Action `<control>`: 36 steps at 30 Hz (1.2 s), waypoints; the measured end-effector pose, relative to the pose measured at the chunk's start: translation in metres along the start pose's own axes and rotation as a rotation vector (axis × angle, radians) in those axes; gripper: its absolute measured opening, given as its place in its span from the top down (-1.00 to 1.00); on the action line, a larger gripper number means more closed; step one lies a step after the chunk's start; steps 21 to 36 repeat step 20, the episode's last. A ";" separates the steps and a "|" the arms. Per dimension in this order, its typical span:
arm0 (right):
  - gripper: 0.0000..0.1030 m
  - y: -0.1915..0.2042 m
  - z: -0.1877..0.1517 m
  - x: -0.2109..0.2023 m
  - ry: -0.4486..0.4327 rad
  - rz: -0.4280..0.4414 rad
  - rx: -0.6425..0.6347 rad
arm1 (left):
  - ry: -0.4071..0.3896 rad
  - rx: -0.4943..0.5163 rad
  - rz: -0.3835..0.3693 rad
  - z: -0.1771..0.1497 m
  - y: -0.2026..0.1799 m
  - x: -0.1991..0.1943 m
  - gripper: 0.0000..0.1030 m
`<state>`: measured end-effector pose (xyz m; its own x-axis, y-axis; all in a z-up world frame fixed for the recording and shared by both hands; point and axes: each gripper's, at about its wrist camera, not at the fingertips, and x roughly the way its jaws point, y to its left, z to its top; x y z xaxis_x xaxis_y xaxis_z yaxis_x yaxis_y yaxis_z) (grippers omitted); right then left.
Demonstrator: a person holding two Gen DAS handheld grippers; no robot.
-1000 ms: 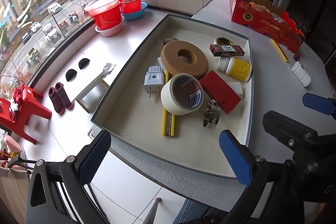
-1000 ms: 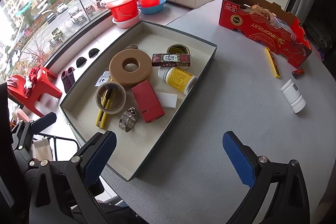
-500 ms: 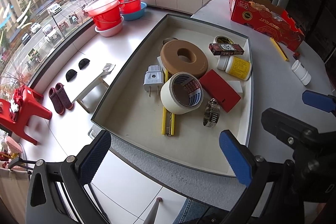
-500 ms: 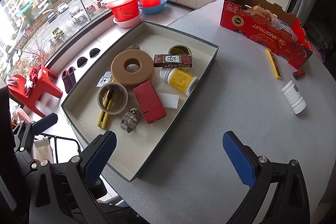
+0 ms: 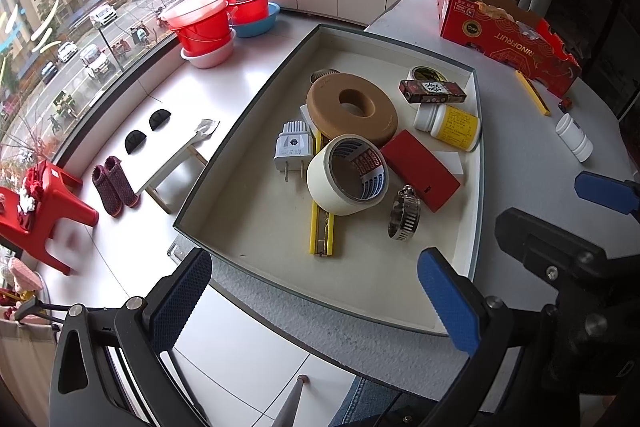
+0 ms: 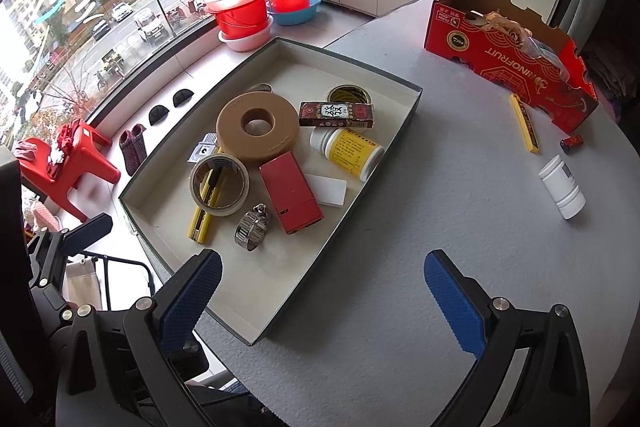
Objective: Organize rigid objects
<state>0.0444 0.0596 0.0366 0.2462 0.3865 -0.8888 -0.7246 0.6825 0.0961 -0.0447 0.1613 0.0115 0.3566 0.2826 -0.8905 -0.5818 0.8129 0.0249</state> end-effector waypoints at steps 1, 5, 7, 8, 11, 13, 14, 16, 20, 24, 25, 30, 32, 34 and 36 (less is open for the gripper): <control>-0.97 0.000 0.000 0.000 0.001 0.000 -0.001 | 0.001 -0.001 0.001 0.000 0.000 0.000 -1.00; -0.97 0.001 0.000 0.000 0.001 0.000 -0.002 | 0.005 -0.005 -0.002 0.000 0.001 0.001 -1.00; -0.97 0.001 0.001 0.000 0.001 0.000 -0.002 | 0.008 -0.008 -0.003 0.000 0.002 0.002 -1.00; -0.97 0.001 0.001 0.000 0.001 0.000 -0.002 | 0.008 -0.009 -0.004 0.000 0.002 0.001 -1.00; -0.97 0.002 0.001 0.001 0.003 0.000 -0.003 | 0.008 -0.010 -0.003 0.000 0.002 0.002 -1.00; -0.97 0.002 0.001 0.001 0.004 0.001 -0.005 | 0.010 -0.014 -0.005 0.000 0.003 0.002 -1.00; -0.97 0.003 0.001 0.001 0.004 0.001 -0.005 | 0.009 -0.014 -0.001 0.000 0.003 0.002 -1.00; -0.97 0.003 0.001 0.001 0.005 0.001 -0.005 | 0.005 -0.011 0.003 0.000 0.002 0.002 -1.00; -0.97 0.003 0.001 0.001 0.005 -0.001 -0.005 | -0.014 -0.012 0.018 -0.001 0.004 0.000 -1.00; -0.97 0.003 0.001 0.001 0.005 -0.001 -0.005 | -0.014 -0.012 0.018 -0.001 0.004 0.000 -1.00; -0.97 0.003 0.001 0.001 0.005 -0.001 -0.005 | -0.014 -0.012 0.018 -0.001 0.004 0.000 -1.00; -0.97 0.003 0.001 0.001 0.005 -0.001 -0.005 | -0.014 -0.012 0.018 -0.001 0.004 0.000 -1.00; -0.97 0.003 0.001 0.001 0.005 -0.001 -0.005 | -0.014 -0.012 0.018 -0.001 0.004 0.000 -1.00; -0.97 0.003 0.001 0.001 0.005 -0.001 -0.005 | -0.014 -0.012 0.018 -0.001 0.004 0.000 -1.00; -0.97 0.003 0.001 0.001 0.005 -0.001 -0.005 | -0.014 -0.012 0.018 -0.001 0.004 0.000 -1.00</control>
